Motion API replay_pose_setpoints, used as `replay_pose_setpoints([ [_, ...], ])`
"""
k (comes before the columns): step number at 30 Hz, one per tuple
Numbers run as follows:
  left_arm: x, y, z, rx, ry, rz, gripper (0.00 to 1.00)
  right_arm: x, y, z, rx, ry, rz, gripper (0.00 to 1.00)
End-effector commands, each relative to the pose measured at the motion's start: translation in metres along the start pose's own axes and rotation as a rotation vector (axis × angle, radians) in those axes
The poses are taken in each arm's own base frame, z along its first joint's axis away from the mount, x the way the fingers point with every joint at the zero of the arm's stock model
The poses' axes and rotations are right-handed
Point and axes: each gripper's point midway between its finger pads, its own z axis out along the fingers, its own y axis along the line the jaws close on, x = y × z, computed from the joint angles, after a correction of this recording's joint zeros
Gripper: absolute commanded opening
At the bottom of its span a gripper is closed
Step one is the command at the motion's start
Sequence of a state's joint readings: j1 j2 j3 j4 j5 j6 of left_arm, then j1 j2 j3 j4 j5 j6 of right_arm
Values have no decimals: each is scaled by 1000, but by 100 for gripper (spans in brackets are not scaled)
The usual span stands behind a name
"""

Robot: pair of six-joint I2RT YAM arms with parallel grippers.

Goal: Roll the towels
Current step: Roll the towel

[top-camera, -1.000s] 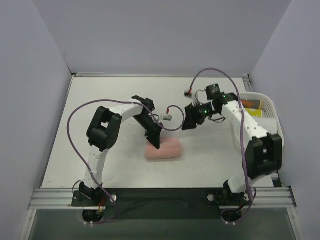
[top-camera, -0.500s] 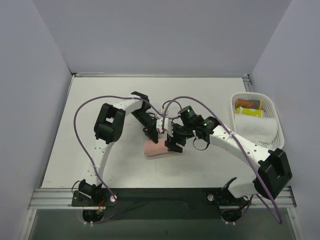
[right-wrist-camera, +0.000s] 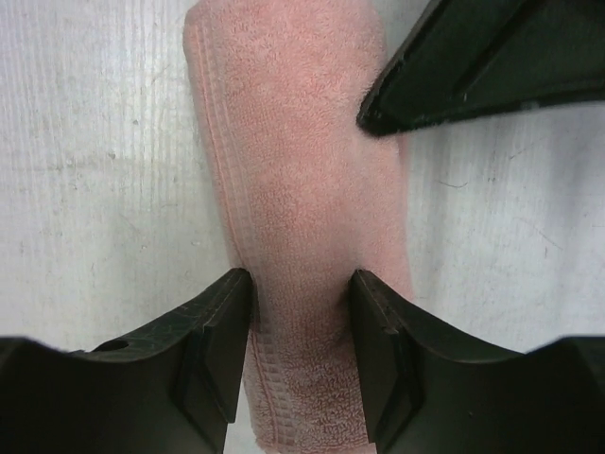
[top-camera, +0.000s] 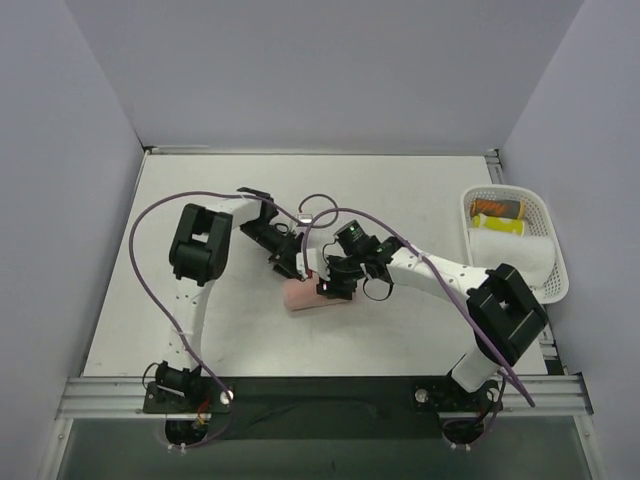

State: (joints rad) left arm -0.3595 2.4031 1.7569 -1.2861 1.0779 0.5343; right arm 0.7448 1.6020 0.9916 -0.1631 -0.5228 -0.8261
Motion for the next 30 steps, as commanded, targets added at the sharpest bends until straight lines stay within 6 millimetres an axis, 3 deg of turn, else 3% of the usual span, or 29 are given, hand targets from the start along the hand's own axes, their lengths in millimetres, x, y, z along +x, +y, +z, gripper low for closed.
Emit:
replay_pose_setpoints([
  [1, -16, 20, -40, -139, -155, 50, 62, 29, 28, 4, -113, 91, 148, 42],
  [4, -10, 10, -63, -165, -263, -14, 66, 28, 25, 5, -119, 92, 199, 41],
  [6, 2, 14, -66, -175, -302, -84, 67, 29, 24, 6, -124, 98, 227, 41],
  [7, 3, 6, -71, -188, -328, -75, 68, 25, 18, 5, -121, 90, 239, 41],
  [14, 21, 1, -62, -211, -410, -172, 73, 26, 1, 7, -142, 94, 372, 41],
  [16, 22, 3, -59, -206, -443, -171, 75, 27, 0, 8, -140, 95, 381, 41],
  [20, 3, 2, -52, -150, -525, -194, 78, 26, 0, 9, -143, 97, 392, 42],
  [25, -2, -5, -38, -94, -517, -182, 77, 28, -5, 11, -129, 114, 413, 43],
  [29, -15, -20, -46, -20, -615, -125, 77, 28, -7, 12, -124, 118, 418, 43],
  [30, -11, -21, -44, -3, -628, -135, 77, 29, -6, 13, -126, 121, 423, 43],
])
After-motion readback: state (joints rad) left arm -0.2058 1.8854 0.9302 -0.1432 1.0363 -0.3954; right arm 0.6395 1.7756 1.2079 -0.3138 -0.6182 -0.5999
